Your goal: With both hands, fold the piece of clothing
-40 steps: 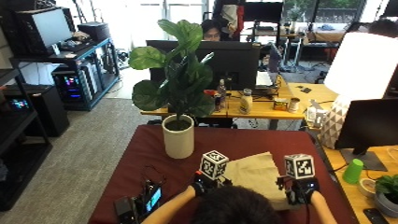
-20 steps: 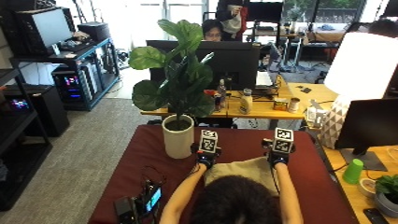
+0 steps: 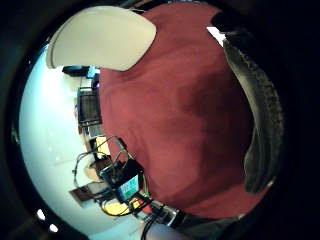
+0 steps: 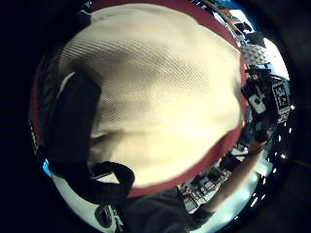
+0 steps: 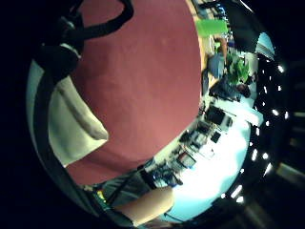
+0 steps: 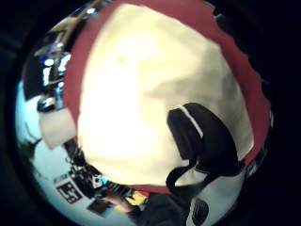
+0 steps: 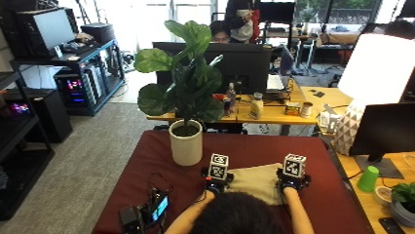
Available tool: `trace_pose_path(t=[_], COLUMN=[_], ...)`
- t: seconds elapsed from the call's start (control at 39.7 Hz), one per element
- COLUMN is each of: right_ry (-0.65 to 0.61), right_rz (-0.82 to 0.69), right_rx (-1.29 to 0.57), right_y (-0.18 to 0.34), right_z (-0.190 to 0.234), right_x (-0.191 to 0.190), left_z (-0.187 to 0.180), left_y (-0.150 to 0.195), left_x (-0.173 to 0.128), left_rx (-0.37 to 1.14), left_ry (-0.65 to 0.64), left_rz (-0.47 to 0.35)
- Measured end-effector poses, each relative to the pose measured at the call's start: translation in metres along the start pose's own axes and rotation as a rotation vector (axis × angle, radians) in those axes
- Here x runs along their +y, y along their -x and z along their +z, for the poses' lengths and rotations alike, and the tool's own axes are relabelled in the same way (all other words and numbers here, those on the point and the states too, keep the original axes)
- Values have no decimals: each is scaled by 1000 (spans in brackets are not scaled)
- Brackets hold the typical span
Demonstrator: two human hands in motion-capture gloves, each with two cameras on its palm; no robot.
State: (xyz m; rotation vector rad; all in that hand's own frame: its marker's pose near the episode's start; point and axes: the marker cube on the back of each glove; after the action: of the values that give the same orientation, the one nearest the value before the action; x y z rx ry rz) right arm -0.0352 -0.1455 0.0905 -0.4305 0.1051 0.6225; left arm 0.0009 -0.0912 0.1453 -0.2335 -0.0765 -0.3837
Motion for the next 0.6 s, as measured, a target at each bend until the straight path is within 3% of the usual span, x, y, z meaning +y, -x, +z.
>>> trace_pose_path(t=[0.1, 0.28, 0.45, 0.6], right_ry=[47, -65, -231, -284], right_rz=[43, 49, 59, 54], right_rx=[3, -3, -19, -10], right_y=[3, 9, 18, 23], right_z=[21, 26, 23, 19], right_x=[-1, -6, -8, -6], left_z=[28, 41, 30, -2], left_y=[-1, -1, 1, 19], left_x=[-8, -15, -11, -9], left_rx=[34, 118, 133, 104], left_ry=[-21, -123, -60, -137], left_rz=[-15, -26, 65, 11])
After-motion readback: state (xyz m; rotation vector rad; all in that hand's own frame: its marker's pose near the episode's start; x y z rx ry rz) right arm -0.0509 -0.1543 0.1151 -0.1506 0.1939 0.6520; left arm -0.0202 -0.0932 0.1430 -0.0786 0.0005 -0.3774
